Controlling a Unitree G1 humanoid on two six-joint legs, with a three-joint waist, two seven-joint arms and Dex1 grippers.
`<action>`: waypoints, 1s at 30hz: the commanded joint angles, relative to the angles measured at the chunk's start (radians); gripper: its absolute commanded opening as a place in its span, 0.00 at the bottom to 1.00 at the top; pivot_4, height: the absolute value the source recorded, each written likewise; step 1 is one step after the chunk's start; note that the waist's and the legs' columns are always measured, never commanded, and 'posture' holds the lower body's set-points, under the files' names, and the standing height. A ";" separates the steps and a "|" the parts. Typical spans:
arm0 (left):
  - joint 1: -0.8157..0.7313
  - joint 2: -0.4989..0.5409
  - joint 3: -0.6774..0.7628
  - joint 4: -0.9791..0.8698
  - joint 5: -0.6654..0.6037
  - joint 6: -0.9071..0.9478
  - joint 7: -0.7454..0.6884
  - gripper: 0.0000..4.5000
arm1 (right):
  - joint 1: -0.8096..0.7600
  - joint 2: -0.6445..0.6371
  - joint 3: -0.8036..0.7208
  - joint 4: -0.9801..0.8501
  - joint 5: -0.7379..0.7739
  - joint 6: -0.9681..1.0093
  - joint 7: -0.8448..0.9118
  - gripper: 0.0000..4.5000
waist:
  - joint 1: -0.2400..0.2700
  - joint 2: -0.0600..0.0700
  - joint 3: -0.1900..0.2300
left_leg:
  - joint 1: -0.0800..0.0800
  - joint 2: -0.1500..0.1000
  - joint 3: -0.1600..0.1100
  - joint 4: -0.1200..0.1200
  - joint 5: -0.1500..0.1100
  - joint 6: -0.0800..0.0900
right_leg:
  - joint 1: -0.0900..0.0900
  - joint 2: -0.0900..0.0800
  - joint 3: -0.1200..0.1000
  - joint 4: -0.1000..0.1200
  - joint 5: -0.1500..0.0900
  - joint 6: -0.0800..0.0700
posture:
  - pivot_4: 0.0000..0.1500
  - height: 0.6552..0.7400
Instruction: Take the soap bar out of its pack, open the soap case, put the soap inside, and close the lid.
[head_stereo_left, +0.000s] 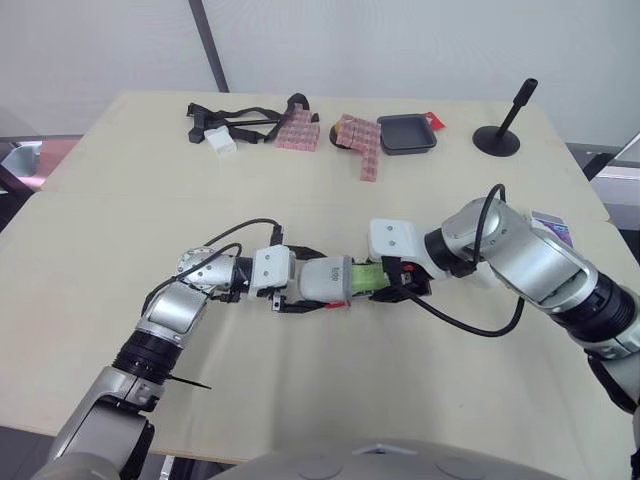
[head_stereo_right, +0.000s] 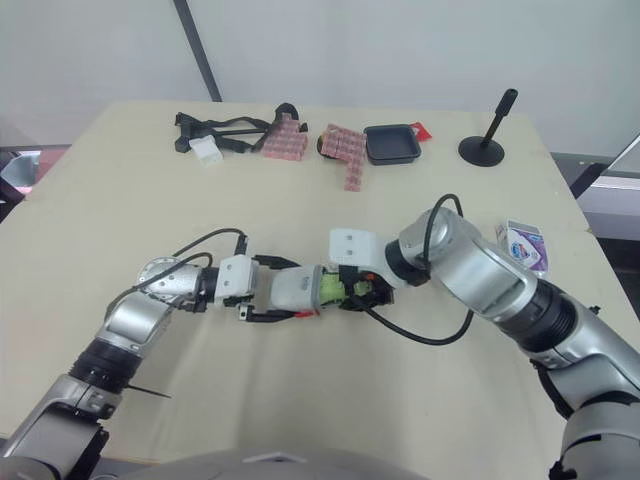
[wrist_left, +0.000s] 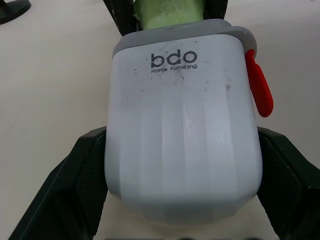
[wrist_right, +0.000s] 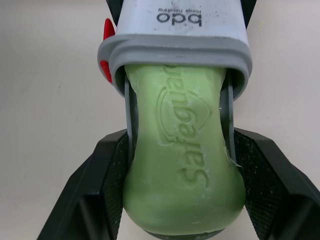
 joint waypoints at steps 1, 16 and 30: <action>-0.018 -0.016 0.002 -0.034 -0.001 -0.001 0.025 0.77 | -0.038 -0.004 0.005 -0.007 -0.019 0.001 -0.001 0.57 | 0.000 0.000 0.000 | 0.000 0.000 0.000 0.000 0.000 0.000 | 0.000 0.000 0.000 0.000 0.000 0.000 | 1.00 1.00; -0.026 -0.062 -0.004 -0.021 0.020 0.013 0.058 0.77 | -0.046 0.005 -0.032 -0.032 0.019 0.083 -0.032 0.99 | 0.004 0.000 0.000 | 0.000 0.000 0.000 0.000 0.000 0.000 | 0.000 0.000 0.001 0.000 0.000 0.000 | 1.00 1.00; -0.022 -0.055 -0.002 -0.024 0.021 0.011 0.051 0.77 | 0.061 -0.100 -0.142 -0.056 0.049 -0.018 -0.027 0.99 | 0.019 0.000 0.000 | 0.000 0.000 0.000 0.000 0.000 0.000 | 0.000 0.000 0.001 -0.001 0.000 0.000 | 1.00 1.00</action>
